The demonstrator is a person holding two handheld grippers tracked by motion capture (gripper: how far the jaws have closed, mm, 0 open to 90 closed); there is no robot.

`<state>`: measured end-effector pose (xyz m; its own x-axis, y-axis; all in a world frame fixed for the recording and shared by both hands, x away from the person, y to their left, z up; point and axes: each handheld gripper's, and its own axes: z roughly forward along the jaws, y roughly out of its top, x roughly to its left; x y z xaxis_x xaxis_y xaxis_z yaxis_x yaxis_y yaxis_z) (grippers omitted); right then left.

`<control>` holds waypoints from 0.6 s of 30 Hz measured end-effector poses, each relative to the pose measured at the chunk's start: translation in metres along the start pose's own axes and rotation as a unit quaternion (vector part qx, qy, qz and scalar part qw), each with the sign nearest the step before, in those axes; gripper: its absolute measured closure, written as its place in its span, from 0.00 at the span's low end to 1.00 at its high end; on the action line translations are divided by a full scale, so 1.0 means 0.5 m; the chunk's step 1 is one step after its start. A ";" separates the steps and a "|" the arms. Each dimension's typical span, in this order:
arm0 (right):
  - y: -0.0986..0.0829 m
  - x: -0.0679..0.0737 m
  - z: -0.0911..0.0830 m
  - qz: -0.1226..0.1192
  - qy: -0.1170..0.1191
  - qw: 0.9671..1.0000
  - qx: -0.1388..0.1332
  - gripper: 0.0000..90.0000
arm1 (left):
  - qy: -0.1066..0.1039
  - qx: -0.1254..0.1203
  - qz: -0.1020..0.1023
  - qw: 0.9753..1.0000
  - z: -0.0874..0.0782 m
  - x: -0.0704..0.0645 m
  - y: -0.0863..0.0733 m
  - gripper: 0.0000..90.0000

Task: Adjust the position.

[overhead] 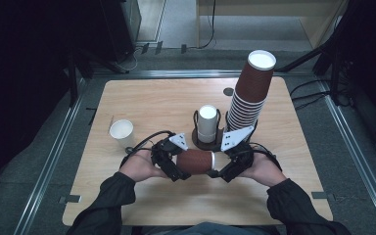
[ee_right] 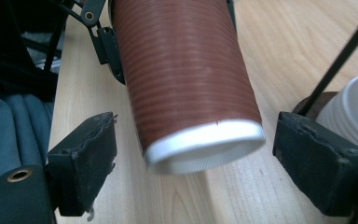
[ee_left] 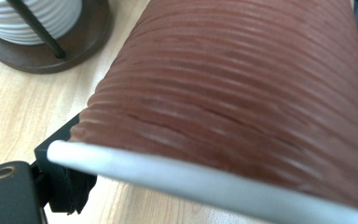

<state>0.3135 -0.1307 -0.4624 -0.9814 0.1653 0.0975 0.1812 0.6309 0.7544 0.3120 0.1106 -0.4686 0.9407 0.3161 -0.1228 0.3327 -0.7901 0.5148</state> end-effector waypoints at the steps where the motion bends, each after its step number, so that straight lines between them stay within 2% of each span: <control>1: 0.000 0.002 0.004 0.000 0.002 1.000 0.006 0.15 | -0.001 0.003 0.002 1.000 0.004 -0.002 0.002 0.08; 9: 0.000 0.009 0.040 -0.019 0.010 0.999 0.037 0.16 | -0.005 0.033 0.018 0.999 0.028 -0.012 0.015 0.08; 14: 0.001 0.016 0.063 -0.035 0.012 0.997 0.064 0.17 | -0.008 0.041 0.016 0.999 0.036 -0.016 0.018 0.07; 18: 0.002 0.019 0.075 -0.042 0.014 0.996 0.073 0.19 | -0.011 0.044 0.016 0.999 0.038 -0.018 0.019 0.07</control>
<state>0.3067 -0.1002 -0.4851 -0.9946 0.0866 0.0577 0.1031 0.7452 0.6588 0.3080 0.0901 -0.4787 0.9519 0.2790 -0.1267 0.3059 -0.8433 0.4418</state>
